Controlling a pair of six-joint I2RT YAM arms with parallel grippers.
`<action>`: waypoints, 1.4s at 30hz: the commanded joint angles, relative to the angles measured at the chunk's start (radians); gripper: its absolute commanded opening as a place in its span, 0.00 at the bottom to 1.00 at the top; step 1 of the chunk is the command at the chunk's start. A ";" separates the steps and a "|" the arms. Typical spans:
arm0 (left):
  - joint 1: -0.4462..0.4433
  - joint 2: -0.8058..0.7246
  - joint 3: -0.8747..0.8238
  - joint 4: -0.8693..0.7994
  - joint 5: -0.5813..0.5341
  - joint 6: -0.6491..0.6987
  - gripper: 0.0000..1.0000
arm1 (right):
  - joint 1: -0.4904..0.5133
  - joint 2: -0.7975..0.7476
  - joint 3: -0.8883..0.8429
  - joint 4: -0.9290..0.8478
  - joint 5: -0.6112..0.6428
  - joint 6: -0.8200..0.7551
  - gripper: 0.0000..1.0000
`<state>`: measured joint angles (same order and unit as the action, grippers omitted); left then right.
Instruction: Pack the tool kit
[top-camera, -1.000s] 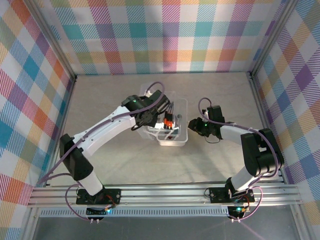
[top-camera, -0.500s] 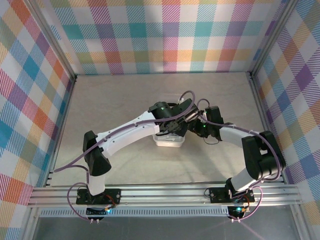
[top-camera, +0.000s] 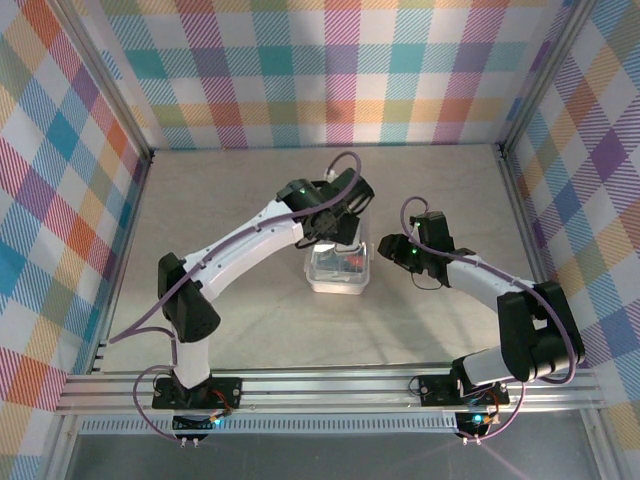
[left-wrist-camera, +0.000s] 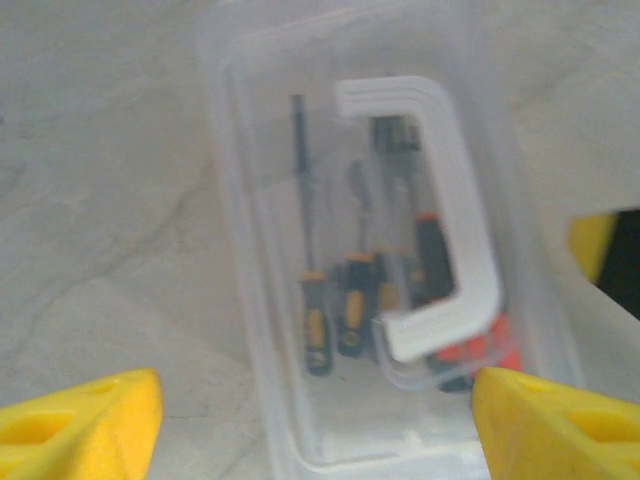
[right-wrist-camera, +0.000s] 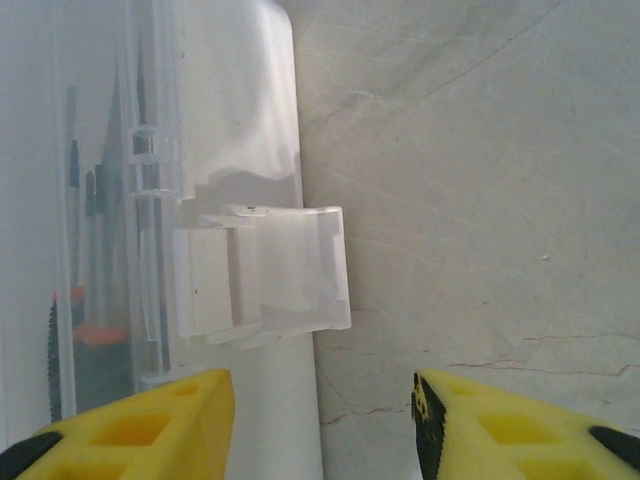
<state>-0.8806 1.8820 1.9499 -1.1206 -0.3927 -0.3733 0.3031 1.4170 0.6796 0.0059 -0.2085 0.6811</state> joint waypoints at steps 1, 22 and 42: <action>0.047 0.045 0.023 -0.003 0.072 0.033 0.80 | -0.001 -0.020 -0.012 -0.019 0.024 -0.007 0.53; 0.204 0.109 -0.256 0.222 0.297 0.066 0.71 | -0.013 -0.008 -0.020 0.013 -0.009 -0.024 0.60; 0.335 -0.011 -0.518 0.360 0.416 0.116 0.59 | -0.101 0.243 -0.001 0.503 -0.484 0.202 0.70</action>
<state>-0.5816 1.7897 1.5082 -0.6495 0.0284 -0.2653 0.2077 1.6188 0.6449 0.3599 -0.5892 0.8108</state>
